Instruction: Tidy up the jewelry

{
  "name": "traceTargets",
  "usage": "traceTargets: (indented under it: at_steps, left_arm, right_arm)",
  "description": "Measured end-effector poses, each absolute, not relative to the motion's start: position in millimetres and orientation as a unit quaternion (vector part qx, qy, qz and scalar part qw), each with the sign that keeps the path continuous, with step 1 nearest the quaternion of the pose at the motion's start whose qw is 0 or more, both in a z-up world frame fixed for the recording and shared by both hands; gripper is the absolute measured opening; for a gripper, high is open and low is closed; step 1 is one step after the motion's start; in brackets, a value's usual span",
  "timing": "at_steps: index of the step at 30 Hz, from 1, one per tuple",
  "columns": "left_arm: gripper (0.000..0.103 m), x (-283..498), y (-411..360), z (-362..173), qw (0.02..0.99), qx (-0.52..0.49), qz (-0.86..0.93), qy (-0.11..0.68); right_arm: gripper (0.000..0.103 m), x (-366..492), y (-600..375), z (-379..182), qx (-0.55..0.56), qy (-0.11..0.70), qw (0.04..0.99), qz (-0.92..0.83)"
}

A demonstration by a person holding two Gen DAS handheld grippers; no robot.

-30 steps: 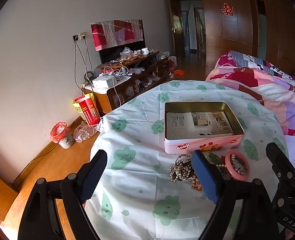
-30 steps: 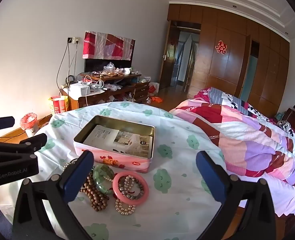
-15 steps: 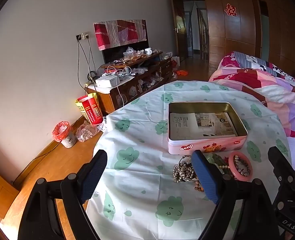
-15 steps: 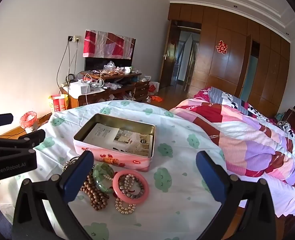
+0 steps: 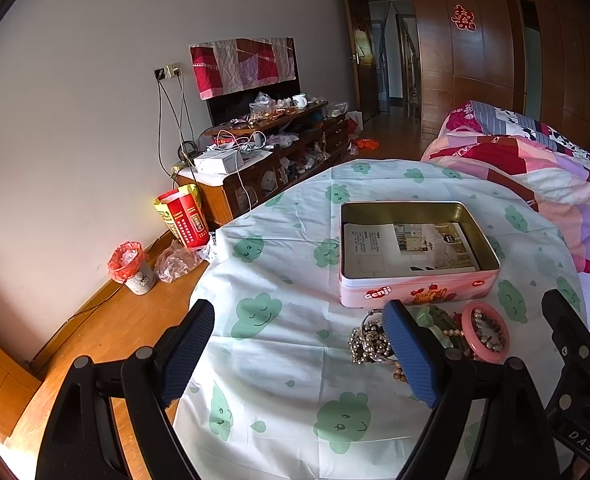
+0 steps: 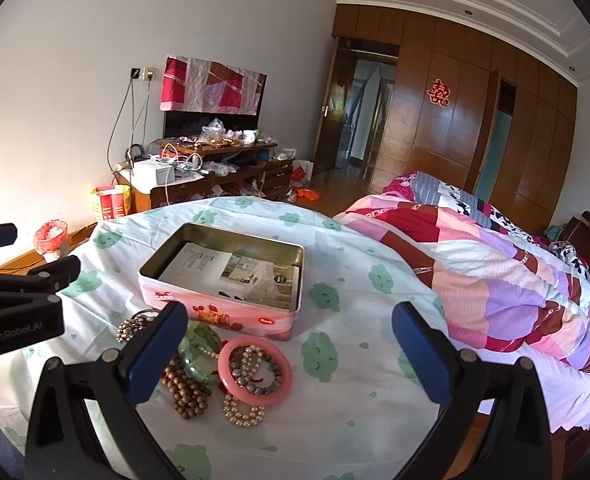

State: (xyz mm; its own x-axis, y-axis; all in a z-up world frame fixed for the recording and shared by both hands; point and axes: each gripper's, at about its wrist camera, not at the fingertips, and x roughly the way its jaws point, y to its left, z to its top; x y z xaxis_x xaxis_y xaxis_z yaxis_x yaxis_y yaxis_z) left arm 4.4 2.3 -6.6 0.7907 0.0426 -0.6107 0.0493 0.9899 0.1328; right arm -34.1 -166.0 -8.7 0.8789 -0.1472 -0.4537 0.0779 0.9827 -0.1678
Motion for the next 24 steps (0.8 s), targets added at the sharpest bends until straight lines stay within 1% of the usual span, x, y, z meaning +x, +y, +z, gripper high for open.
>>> traceTargets:
  at_steps: [24]
  left_arm:
    - [0.086, 6.2, 5.1, -11.0, 0.943, 0.071, 0.003, 0.326]
  right_arm:
    - [0.103, -31.3, -166.6, -9.4, -0.075, 0.250, 0.963, -0.061]
